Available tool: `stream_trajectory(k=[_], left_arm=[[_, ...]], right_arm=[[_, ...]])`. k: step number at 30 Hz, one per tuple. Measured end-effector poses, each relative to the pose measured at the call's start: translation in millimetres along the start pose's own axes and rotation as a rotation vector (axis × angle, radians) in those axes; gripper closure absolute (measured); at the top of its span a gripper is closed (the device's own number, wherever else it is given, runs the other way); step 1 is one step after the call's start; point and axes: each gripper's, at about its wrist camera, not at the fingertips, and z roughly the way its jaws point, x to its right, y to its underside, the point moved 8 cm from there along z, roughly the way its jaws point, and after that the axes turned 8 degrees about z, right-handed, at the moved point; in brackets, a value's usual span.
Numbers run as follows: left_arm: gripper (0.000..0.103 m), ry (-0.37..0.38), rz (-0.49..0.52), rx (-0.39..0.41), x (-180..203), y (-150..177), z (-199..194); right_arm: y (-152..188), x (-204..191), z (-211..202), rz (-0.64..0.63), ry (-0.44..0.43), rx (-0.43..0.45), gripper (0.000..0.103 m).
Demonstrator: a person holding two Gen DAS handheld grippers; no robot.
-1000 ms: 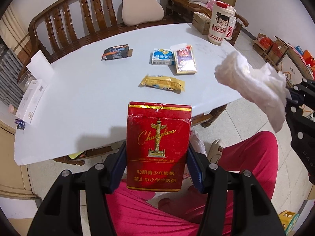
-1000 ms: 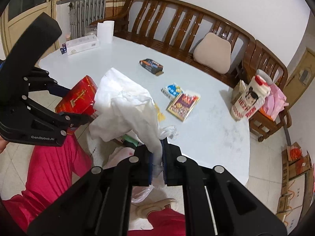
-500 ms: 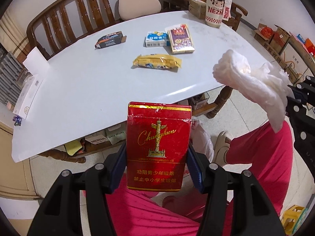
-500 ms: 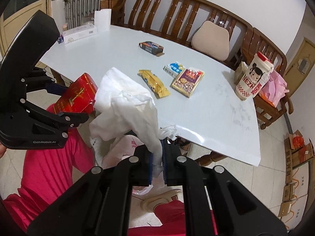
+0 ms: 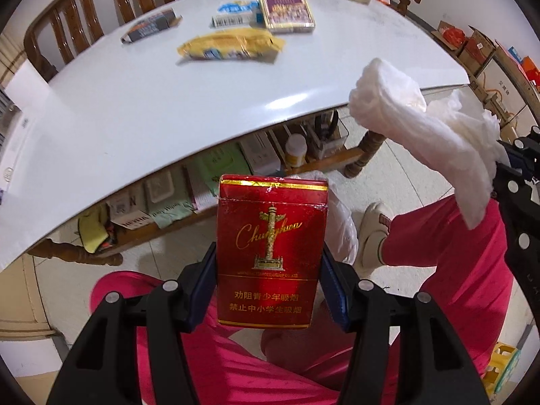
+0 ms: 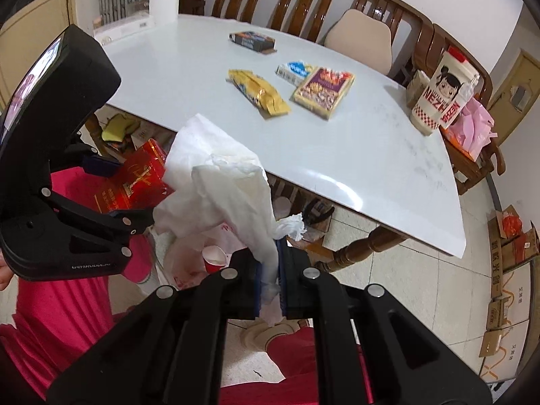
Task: Collect trash
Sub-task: 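Carry the tissue and cigarette pack down toward the plastic bag, then open both tools to drop the tissue and cigarette pack into the bag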
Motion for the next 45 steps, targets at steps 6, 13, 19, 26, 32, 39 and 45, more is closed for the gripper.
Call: stream_trajectory(k=[6, 13, 19, 26, 32, 39, 45], left_arm=[[0.048, 0.035, -0.011, -0.058, 4.2, 6.5, 31.6], [0.048, 0.066, -0.044, -0.110, 3.1, 14.4, 65.0], [0.048, 0.095, -0.093, -0.149, -1.9, 19.9, 94.0], [0.048, 0.127, -0.134, -0.204, -0.2, 26.2, 128.0], [0.048, 0.140, -0.151, -0.261, 1.2, 33.1, 157.0], [0.048, 0.143, -0.186, -0.315, -1.1, 38.4, 186.8], [0.048, 0.163, -0.216, -0.353, -3.1, 42.8, 210.3]], right_arm=[[13.7, -0.3, 27.5, 0.014, 0.009, -0.040, 0.095], [30.3, 0.7, 58.1, 0.053, -0.008, -0.106, 0.095], [41.2, 3.3, 81.9, 0.087, -0.015, -0.154, 0.095], [57.1, -3.7, 113.0, 0.118, -0.028, -0.215, 0.095], [69.5, -6.6, 138.5, 0.146, -0.041, -0.266, 0.095], [86.1, -9.1, 170.8, 0.160, -0.031, -0.320, 0.095], [99.8, -10.0, 198.7, 0.179, -0.032, -0.374, 0.095]])
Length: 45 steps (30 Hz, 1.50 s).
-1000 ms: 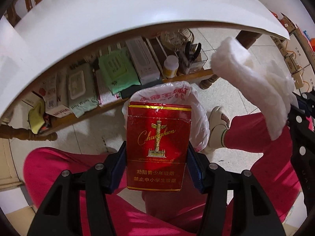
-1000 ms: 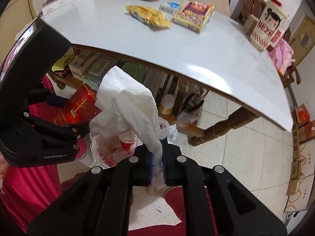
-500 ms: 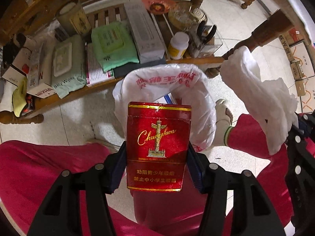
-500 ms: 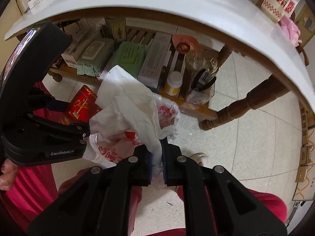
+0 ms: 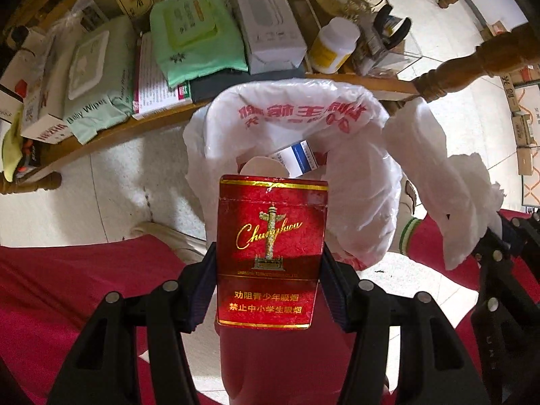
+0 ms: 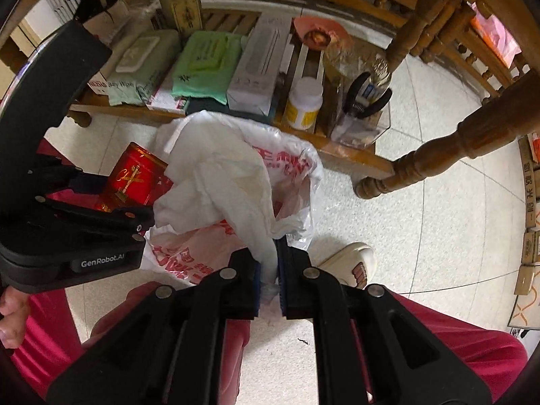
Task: Collect trash
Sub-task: 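Open both tools to drop the tissue and cigarette pack into the bag, then raise both tools back over the table toward the remaining trash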
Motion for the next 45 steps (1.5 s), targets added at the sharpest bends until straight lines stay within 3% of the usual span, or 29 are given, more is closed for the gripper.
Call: stream_trajectory(k=[15, 21, 31, 34, 36, 38, 45], left_arm=[[0.048, 0.043, -0.054, -0.087, -8.3, -6.9, 46.5], [0.048, -0.016, -0.059, -0.093, -14.1, -10.1, 59.0], [0.048, -0.012, -0.079, -0.114, -19.2, -10.1, 68.0], [0.046, -0.025, -0.085, -0.118, -19.3, -10.9, 69.7], [0.039, -0.018, -0.091, -0.125, -19.6, -11.3, 71.1], [0.034, -0.037, -0.102, -0.126, -23.5, -11.8, 71.6], [0.030, -0.019, -0.131, -0.142, -27.4, -11.2, 74.8]], right_arm=[[1.3, -1.3, 63.7, 0.044, -0.021, -0.108, 0.095], [5.5, -6.2, 79.6, 0.038, -0.030, -0.138, 0.095], [5.9, -16.7, 88.7, 0.029, -0.060, -0.160, 0.095], [5.6, -16.7, 89.5, 0.035, -0.064, -0.161, 0.087], [4.3, -15.8, 88.9, 0.039, -0.058, -0.153, 0.074], [2.4, -13.2, 87.9, 0.045, -0.047, -0.143, 0.069], [0.5, -8.4, 88.7, 0.070, -0.052, -0.145, 0.062]])
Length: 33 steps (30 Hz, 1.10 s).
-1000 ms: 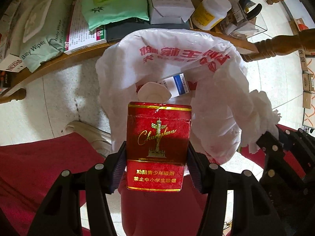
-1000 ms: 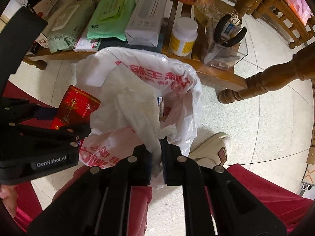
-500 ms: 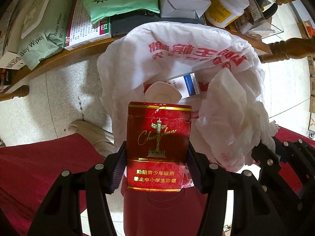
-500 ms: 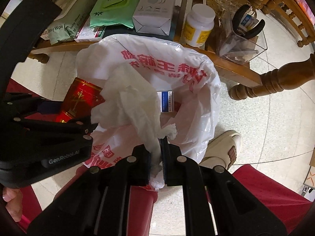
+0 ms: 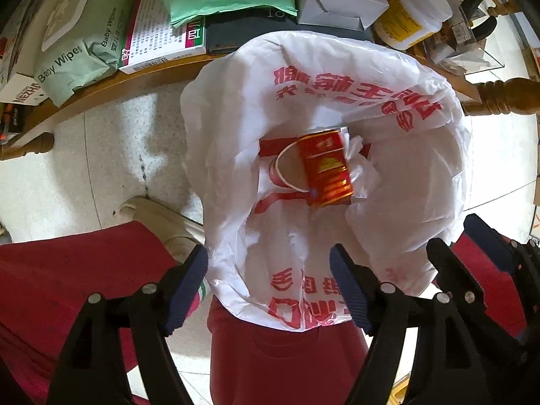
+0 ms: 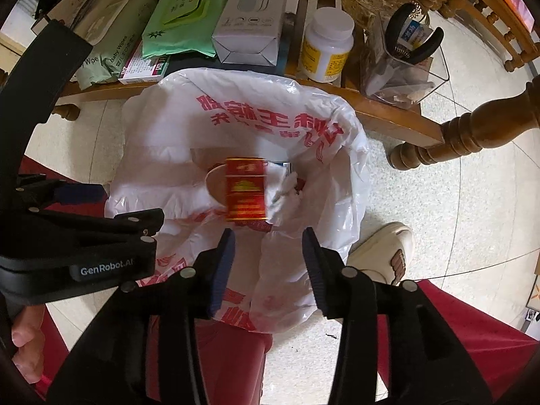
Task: Collect trash
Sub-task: 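Raise both tools back over the table toward the remaining trash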
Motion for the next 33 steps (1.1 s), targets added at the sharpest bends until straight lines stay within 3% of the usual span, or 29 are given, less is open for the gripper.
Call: stream_trajectory(k=[17, 25, 29, 33], left_arm=[[0.029, -0.015, 0.007, -0.003, -1.3, -0.3, -0.9], [0.024, -0.003, -0.008, 0.006, -6.7, 3.5, -12.5], [0.021, 0.016, -0.013, 0.041, -9.2, 18.4, -34.8], [0.018, 0.020, 0.002, 0.108, -11.4, 43.6, -72.8]], right_arm=[[-1.9, -0.3, -3.2, 0.015, -0.015, 0.007, 0.060], [-2.9, 4.7, -18.1, 0.043, -0.027, 0.044, 0.042], [2.6, 2.5, -42.2, 0.045, -0.054, 0.084, 0.029], [8.4, 2.7, -76.9, 0.039, -0.081, 0.137, 0.027]])
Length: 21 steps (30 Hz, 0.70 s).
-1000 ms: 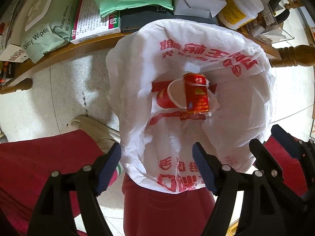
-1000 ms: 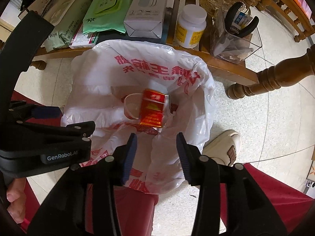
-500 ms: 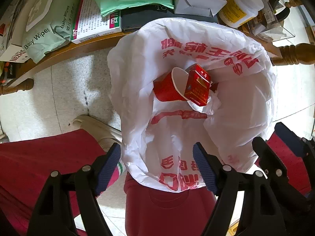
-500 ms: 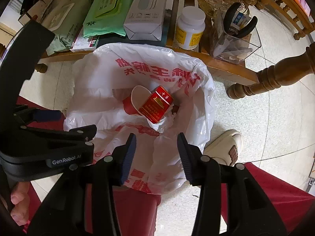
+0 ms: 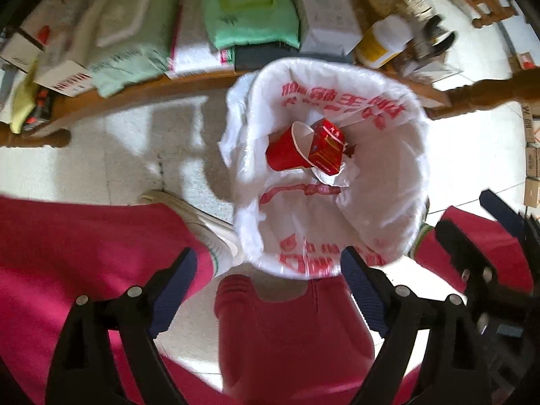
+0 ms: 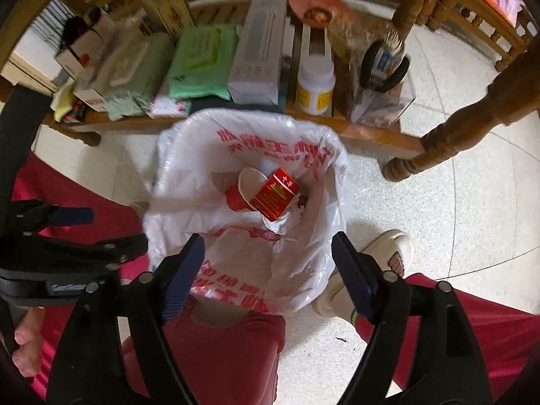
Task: Collect trash
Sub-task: 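Raise both tools back over the table toward the remaining trash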
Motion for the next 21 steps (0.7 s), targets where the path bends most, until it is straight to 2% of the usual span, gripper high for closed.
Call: stream_trajectory(k=[5, 8, 11, 14, 17, 21], left_arm=[[0.018, -0.034, 0.060, 0.087, -2.9, 22.2, -67.3], [0.017, -0.068, 0.128, 0.167, -5.6, 19.1, -123.5], [0.017, -0.152, 0.195, 0.270, -15.1, 4.8, -188.6], [0.009, -0.235, 0.291, 0.395, -23.9, -19.8, -268.9], [0.008, -0.290, 0.376, 0.439, -26.9, -39.8, -323.3], [0.008, -0.360, 0.564, 0.480, -23.9, -71.4, -388.5]], right_arm=[[-7.1, 2.8, -66.5, 0.006, -0.047, 0.109, 0.025], [-22.2, 7.8, -122.6, -0.003, -0.053, 0.208, 0.016], [-41.6, 9.5, -175.2, -0.030, -0.039, 0.303, 0.014], [-67.7, 8.4, -240.1, -0.072, -0.010, 0.416, 0.007], [-90.7, 5.6, -287.9, -0.099, 0.007, 0.472, 0.007], [-120.1, 8.3, -333.9, -0.096, 0.020, 0.520, 0.007]])
